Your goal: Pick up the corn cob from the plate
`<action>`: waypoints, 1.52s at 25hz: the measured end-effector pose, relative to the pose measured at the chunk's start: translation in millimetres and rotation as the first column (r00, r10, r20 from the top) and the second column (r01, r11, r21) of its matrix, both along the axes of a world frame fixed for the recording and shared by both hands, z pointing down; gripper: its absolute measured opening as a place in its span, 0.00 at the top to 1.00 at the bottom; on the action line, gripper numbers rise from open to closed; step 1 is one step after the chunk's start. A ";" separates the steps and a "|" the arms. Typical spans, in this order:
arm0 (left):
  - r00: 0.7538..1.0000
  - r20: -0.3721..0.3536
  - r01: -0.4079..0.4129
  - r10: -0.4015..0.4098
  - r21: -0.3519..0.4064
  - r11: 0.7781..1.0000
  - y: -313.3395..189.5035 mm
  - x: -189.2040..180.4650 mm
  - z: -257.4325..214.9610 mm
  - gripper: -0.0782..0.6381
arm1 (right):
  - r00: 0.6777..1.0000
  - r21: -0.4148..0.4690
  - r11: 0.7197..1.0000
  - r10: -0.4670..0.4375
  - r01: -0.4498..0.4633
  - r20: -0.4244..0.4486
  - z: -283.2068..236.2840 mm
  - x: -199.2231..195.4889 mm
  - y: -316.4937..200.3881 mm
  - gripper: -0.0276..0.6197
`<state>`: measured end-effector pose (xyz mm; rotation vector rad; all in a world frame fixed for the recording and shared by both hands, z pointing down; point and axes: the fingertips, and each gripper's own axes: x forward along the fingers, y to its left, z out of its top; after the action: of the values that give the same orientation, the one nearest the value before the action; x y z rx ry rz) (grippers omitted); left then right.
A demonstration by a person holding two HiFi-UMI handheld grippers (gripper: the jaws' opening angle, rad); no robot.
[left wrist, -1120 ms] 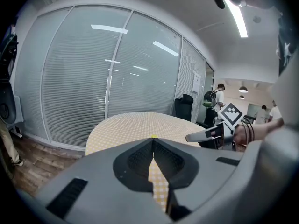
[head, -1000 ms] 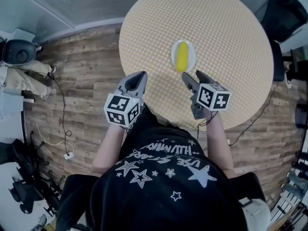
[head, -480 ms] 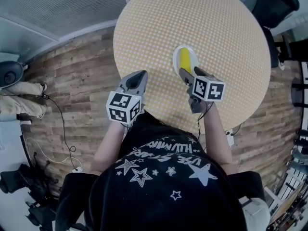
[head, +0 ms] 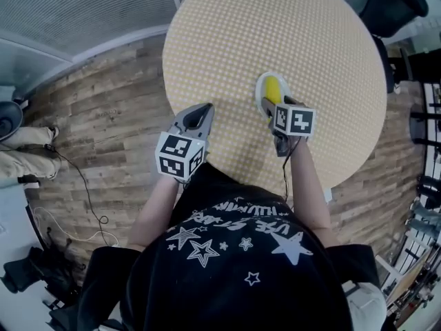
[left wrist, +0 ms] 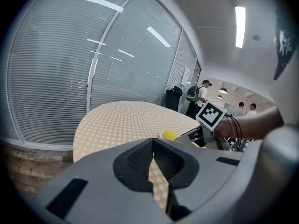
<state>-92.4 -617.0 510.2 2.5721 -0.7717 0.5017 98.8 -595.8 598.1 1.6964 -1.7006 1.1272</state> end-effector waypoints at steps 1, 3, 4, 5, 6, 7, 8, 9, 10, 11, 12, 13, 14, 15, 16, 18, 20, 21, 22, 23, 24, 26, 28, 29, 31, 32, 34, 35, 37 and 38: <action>1.000 -0.002 -0.006 0.006 -0.006 1.000 -1.2 0.1 2.0 0.88 | 1.000 -0.015 1.000 0.004 -0.004 -0.015 2.8 2.1 -0.9 0.51; 1.000 -0.006 -0.014 0.014 -0.016 1.000 -6.2 -1.8 6.3 0.88 | 0.999 -0.037 0.999 0.006 -0.007 -0.032 8.8 2.1 -6.4 0.51; 1.000 -0.006 -0.018 0.017 -0.018 1.000 -9.1 -3.2 8.1 0.88 | 0.999 -0.048 0.999 0.003 -0.004 -0.037 11.6 1.0 -9.5 0.51; 1.000 -0.005 -0.020 0.020 -0.019 1.000 -11.5 -4.3 9.4 0.88 | 0.999 -0.061 0.998 -0.002 -0.001 -0.042 14.2 -0.1 -11.7 0.51; 1.000 -0.004 -0.022 0.022 -0.018 1.000 -13.1 -5.0 10.3 0.88 | 0.999 -0.077 0.997 -0.006 0.002 -0.049 16.6 -0.5 -12.6 0.51; 1.000 -0.004 -0.024 0.023 -0.018 1.000 -14.1 -5.4 11.0 0.88 | 0.998 -0.094 0.996 -0.009 0.004 -0.057 18.7 -0.3 -12.8 0.51; 1.000 -0.004 -0.025 0.024 -0.018 1.000 -14.8 -5.7 11.8 0.88 | 0.998 -0.109 0.994 -0.012 0.005 -0.065 20.5 0.2 -12.9 0.51; 1.000 -0.005 -0.025 0.025 -0.020 0.999 -15.3 -5.8 12.6 0.88 | 0.997 -0.120 0.993 -0.013 0.005 -0.071 22.2 0.8 -13.1 0.51; 1.000 -0.006 -0.024 0.024 -0.023 0.999 -15.8 -5.9 13.5 0.88 | 0.997 -0.129 0.992 -0.014 0.004 -0.078 23.6 1.4 -13.3 0.51; 1.000 -0.007 -0.023 0.023 -0.025 0.999 -16.4 -6.1 14.3 0.88 | 0.996 -0.136 0.991 -0.015 0.004 -0.084 24.8 1.7 -13.7 0.51; 1.000 -0.006 -0.022 0.022 -0.026 0.999 -17.0 -6.2 14.8 0.88 | 0.996 -0.142 0.990 -0.018 0.005 -0.088 25.8 1.9 -14.1 0.51; 1.000 -0.006 -0.020 0.020 -0.026 0.999 -17.8 -6.2 15.0 0.88 | 0.996 -0.148 0.989 -0.020 0.007 -0.090 26.4 2.2 -14.6 0.51; 1.000 -0.005 -0.019 0.019 -0.025 1.000 -18.6 -5.8 14.7 0.88 | 0.996 -0.154 0.988 -0.023 0.009 -0.089 26.7 2.8 -15.1 0.51; 1.000 -0.005 -0.017 0.017 -0.023 1.000 -19.3 -5.3 14.4 0.88 | 0.996 -0.161 0.987 -0.026 0.012 -0.088 27.0 3.3 -15.4 0.51; 1.000 -0.005 -0.015 0.015 -0.022 1.000 -19.8 -4.8 14.0 0.88 | 0.996 -0.170 0.985 -0.032 0.017 -0.086 27.3 3.6 -15.6 0.51; 1.000 -0.005 -0.014 0.014 -0.021 1.000 -19.7 -3.5 13.3 0.88 | 0.995 -0.184 0.982 -0.053 0.036 -0.088 27.6 3.3 -15.9 0.51; 1.000 -0.001 -0.016 0.016 -0.019 1.000 -18.4 -1.9 12.7 0.88 | 0.994 -0.189 0.980 -0.071 0.055 -0.081 28.0 2.1 -16.0 0.52; 1.000 0.003 -0.017 0.017 -0.018 1.000 -17.4 -1.0 12.6 0.88 | 0.995 -0.187 0.980 -0.075 0.062 -0.067 28.5 1.3 -16.1 0.52; 1.000 0.007 -0.019 0.019 -0.016 1.000 -16.3 0.0 12.6 0.88 | 0.996 -0.183 0.981 -0.077 0.067 -0.050 29.1 0.6 -16.3 0.52; 1.000 0.010 -0.021 0.021 -0.015 1.000 -15.2 1.0 12.5 0.88 | 0.996 -0.179 0.981 -0.078 0.071 -0.033 29.6 0.2 -16.4 0.52; 1.000 0.012 -0.022 0.022 -0.015 1.000 -14.2 2.1 12.4 0.88 | 0.996 -0.177 0.981 -0.081 0.076 -0.023 30.1 0.0 -16.5 0.53; 1.000 0.013 -0.025 0.025 -0.014 1.000 -12.6 4.1 11.7 0.88 | 0.994 -0.185 0.978 -0.102 0.095 -0.030 31.1 -0.1 -17.4 0.53; 0.999 0.017 -0.028 0.028 -0.011 1.000 -11.0 7.0 10.7 0.88 | 0.989 -0.201 0.972 -0.135 0.121 -0.058 32.9 0.4 -18.4 0.55; 0.999 0.019 -0.029 0.029 -0.009 1.000 -10.0 8.8 9.9 0.88 | 0.987 -0.205 0.970 -0.148 0.132 -0.067 33.4 0.8 -19.1 0.55; 0.999 0.022 -0.031 0.031 -0.002 1.000 -7.6 12.0 7.6 0.88 | 0.981 -0.198 0.968 -0.175 0.156 -0.084 33.0 0.6 -20.8 0.55; 0.999 0.023 -0.030 0.030 0.001 1.000 -6.1 12.7 6.0 0.88 | 0.976 -0.188 0.966 -0.196 0.176 -0.097 32.2 -0.2 -21.7 0.55; 0.999 0.027 -0.027 0.026 0.007 1.000 -2.3 13.3 2.2 0.88 | 0.965 -0.166 0.962 -0.236 0.215 -0.114 30.6 -1.4 -22.4 0.55; 0.999 0.031 -0.024 0.023 0.011 1.000 -0.3 13.5 0.4 0.88 | 0.965 -0.154 0.963 -0.240 0.223 -0.106 30.1 -1.3 -22.3 0.55; 0.999 0.039 -0.016 0.016 0.017 1.000 2.9 12.5 -2.0 0.88 | 0.975 -0.123 0.970 -0.217 0.209 -0.054 29.1 -1.2 -21.7 0.55; 0.999 0.044 -0.012 0.011 0.019 1.000 4.5 11.1 -2.9 0.88 | 0.980 -0.104 0.975 -0.197 0.194 -0.021 27.9 -1.4 -20.8 0.55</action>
<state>-81.2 -612.4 507.4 2.5925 -0.7809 0.5580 97.3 -616.6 626.1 1.4426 -1.7181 1.0703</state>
